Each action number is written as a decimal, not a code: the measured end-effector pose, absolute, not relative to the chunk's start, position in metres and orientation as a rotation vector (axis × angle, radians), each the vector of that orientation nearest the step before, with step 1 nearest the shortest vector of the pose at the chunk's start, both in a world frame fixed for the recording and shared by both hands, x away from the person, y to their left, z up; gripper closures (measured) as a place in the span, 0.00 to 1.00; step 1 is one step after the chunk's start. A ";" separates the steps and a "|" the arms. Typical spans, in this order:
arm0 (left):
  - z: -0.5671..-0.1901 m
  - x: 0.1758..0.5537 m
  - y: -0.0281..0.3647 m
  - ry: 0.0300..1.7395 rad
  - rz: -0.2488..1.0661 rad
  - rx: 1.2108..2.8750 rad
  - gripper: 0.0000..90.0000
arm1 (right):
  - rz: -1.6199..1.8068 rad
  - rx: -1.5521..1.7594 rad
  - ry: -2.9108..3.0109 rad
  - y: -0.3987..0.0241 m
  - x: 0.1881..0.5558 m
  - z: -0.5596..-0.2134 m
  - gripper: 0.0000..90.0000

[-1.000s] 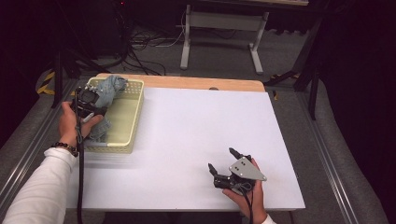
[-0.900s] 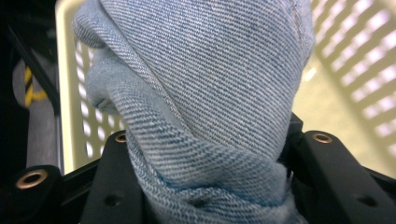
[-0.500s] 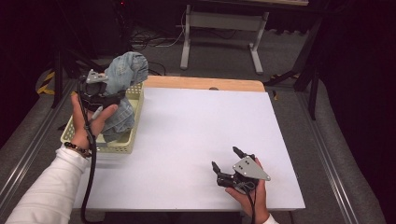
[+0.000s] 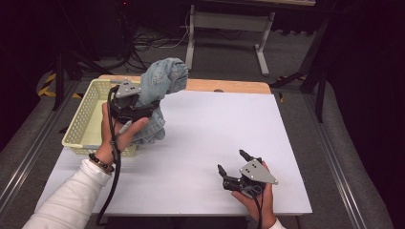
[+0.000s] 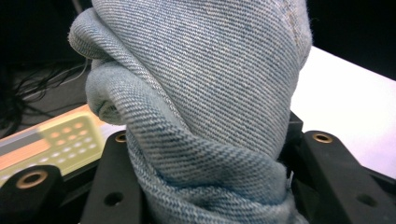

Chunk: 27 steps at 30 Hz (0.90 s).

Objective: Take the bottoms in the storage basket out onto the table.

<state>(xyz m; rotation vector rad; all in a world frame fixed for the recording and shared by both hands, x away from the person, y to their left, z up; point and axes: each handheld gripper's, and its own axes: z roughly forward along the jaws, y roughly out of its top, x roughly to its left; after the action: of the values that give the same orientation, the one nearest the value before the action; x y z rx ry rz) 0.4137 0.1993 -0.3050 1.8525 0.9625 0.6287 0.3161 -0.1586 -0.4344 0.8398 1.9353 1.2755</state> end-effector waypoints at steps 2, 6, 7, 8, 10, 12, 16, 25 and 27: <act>-0.308 0.411 0.190 0.940 0.610 1.872 0.60 | 1.275 0.841 1.936 -0.159 0.316 -0.434 0.15; -0.316 0.408 0.171 0.912 0.574 1.903 0.59 | 1.273 0.843 1.931 -0.160 0.317 -0.434 0.15; -0.319 0.407 0.166 0.900 0.572 1.916 0.59 | 1.276 0.846 1.927 -0.160 0.317 -0.434 0.15; -0.321 0.406 0.161 0.889 0.573 1.927 0.59 | 1.276 0.843 1.924 -0.161 0.316 -0.433 0.15; -0.327 0.405 0.152 0.869 0.575 1.950 0.59 | 1.283 0.843 1.910 -0.162 0.316 -0.433 0.16; -0.333 0.405 0.144 0.864 0.546 1.958 0.59 | 1.283 0.843 1.904 -0.163 0.316 -0.432 0.16; -0.347 0.408 0.129 0.867 0.502 1.973 0.59 | 1.280 0.857 1.912 -0.163 0.317 -0.434 0.16; -0.371 0.413 0.096 0.870 0.416 2.027 0.58 | 1.274 0.861 1.908 -0.164 0.318 -0.434 0.16; -0.375 0.413 0.090 0.872 0.409 2.033 0.56 | 1.278 0.864 1.907 -0.165 0.318 -0.434 0.16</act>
<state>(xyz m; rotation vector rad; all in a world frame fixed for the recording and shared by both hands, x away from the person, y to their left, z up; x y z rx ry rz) 0.4134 0.0899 -0.3748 2.0328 0.8716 0.4091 0.3181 -0.1648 -0.4338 0.8635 1.9069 1.2778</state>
